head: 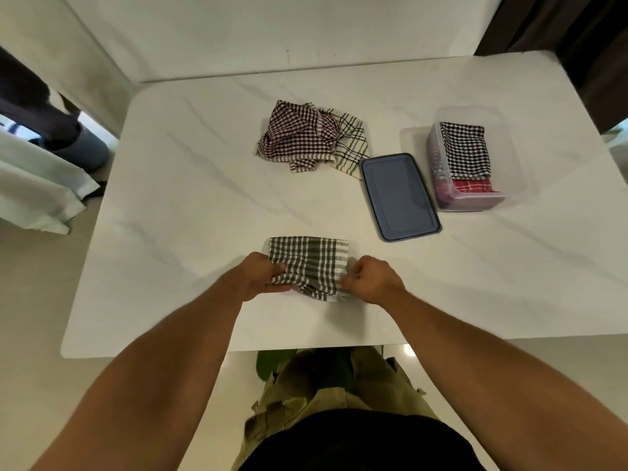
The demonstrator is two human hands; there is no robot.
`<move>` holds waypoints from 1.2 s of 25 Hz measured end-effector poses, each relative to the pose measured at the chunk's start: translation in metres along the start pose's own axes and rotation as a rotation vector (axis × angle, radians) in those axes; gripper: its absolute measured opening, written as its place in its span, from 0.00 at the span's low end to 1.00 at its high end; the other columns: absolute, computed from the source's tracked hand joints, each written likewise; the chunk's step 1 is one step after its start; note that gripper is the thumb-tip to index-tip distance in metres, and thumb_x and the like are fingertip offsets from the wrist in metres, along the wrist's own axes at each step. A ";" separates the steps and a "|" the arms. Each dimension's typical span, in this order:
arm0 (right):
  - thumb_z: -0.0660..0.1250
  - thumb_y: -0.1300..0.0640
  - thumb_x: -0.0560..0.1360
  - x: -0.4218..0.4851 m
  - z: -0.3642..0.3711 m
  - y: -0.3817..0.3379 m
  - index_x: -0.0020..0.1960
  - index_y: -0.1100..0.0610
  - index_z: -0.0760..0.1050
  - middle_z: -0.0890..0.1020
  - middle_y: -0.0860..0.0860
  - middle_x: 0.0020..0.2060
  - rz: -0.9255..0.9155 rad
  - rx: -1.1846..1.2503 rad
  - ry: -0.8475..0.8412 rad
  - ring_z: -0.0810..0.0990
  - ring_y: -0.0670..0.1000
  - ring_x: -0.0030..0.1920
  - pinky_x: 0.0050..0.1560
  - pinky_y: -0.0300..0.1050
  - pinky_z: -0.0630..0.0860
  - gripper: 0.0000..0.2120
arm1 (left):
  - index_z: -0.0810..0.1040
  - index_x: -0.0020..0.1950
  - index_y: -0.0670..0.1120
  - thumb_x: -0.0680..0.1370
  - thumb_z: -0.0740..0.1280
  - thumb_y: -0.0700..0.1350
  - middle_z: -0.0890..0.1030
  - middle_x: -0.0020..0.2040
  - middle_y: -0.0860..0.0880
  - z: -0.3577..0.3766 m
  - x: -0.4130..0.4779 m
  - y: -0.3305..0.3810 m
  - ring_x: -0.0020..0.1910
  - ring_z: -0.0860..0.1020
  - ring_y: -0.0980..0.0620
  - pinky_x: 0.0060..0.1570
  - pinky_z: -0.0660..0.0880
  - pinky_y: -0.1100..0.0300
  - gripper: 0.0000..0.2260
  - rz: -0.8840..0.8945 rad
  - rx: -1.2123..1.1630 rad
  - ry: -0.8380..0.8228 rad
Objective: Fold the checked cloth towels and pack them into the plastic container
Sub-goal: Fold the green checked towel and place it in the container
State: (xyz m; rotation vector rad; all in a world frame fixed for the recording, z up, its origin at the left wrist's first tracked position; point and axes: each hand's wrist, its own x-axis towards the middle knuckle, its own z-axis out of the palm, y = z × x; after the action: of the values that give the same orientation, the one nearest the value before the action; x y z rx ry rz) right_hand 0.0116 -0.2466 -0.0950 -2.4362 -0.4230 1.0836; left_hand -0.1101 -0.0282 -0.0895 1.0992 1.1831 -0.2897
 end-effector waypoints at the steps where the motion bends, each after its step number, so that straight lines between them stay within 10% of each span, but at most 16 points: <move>1: 0.69 0.41 0.74 -0.002 0.004 0.002 0.56 0.53 0.75 0.81 0.50 0.49 -0.090 -0.107 0.175 0.80 0.52 0.49 0.47 0.46 0.77 0.19 | 0.74 0.62 0.31 0.79 0.65 0.32 0.80 0.58 0.35 0.000 -0.004 0.001 0.49 0.82 0.40 0.38 0.83 0.52 0.12 -0.014 -0.067 -0.034; 6: 0.69 0.36 0.70 -0.017 0.036 -0.022 0.76 0.55 0.62 0.70 0.53 0.72 -0.590 -0.377 0.195 0.67 0.54 0.71 0.74 0.50 0.61 0.41 | 0.73 0.63 0.35 0.82 0.60 0.37 0.83 0.53 0.37 0.012 -0.021 0.016 0.49 0.83 0.41 0.42 0.83 0.51 0.12 -0.040 -0.277 -0.180; 10: 0.62 0.59 0.75 -0.006 0.027 -0.038 0.67 0.55 0.70 0.82 0.56 0.56 -0.407 -0.191 0.349 0.80 0.60 0.53 0.51 0.50 0.76 0.20 | 0.76 0.59 0.38 0.82 0.61 0.51 0.84 0.49 0.41 0.012 -0.021 0.034 0.47 0.84 0.42 0.48 0.81 0.50 0.17 0.117 -0.255 -0.087; 13: 0.62 0.63 0.75 0.000 -0.023 -0.053 0.54 0.57 0.76 0.82 0.55 0.49 -0.301 0.008 0.062 0.81 0.58 0.51 0.45 0.44 0.72 0.09 | 0.71 0.67 0.41 0.75 0.71 0.56 0.79 0.58 0.49 0.005 -0.019 0.044 0.57 0.79 0.48 0.54 0.75 0.55 0.28 0.476 0.235 0.091; 17: 0.64 0.71 0.74 -0.009 -0.076 -0.078 0.55 0.56 0.79 0.82 0.53 0.52 -0.183 0.157 -0.314 0.80 0.54 0.55 0.53 0.47 0.78 0.15 | 0.66 0.72 0.47 0.60 0.84 0.51 0.75 0.64 0.53 0.017 -0.023 0.063 0.62 0.75 0.53 0.59 0.76 0.55 0.45 0.484 0.789 -0.263; 25: 0.74 0.65 0.71 0.000 -0.101 -0.047 0.56 0.58 0.79 0.83 0.55 0.54 -0.010 0.005 -0.386 0.82 0.55 0.55 0.55 0.53 0.82 0.15 | 0.80 0.60 0.40 0.63 0.81 0.52 0.85 0.53 0.45 0.025 -0.024 0.089 0.53 0.84 0.45 0.57 0.79 0.47 0.30 0.378 0.447 -0.276; 30: 0.73 0.49 0.72 0.001 -0.110 -0.017 0.64 0.56 0.78 0.83 0.54 0.59 0.002 1.135 -0.286 0.81 0.54 0.57 0.65 0.54 0.74 0.23 | 0.77 0.64 0.41 0.73 0.75 0.49 0.84 0.56 0.45 0.045 -0.027 0.108 0.55 0.83 0.46 0.52 0.80 0.50 0.23 0.268 0.168 -0.301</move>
State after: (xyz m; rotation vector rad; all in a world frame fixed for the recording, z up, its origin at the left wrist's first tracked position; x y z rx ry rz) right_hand 0.0937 -0.2608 -0.0211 -1.2898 0.1227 1.2063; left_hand -0.0198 -0.0211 -0.0109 1.2946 0.7452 -0.3372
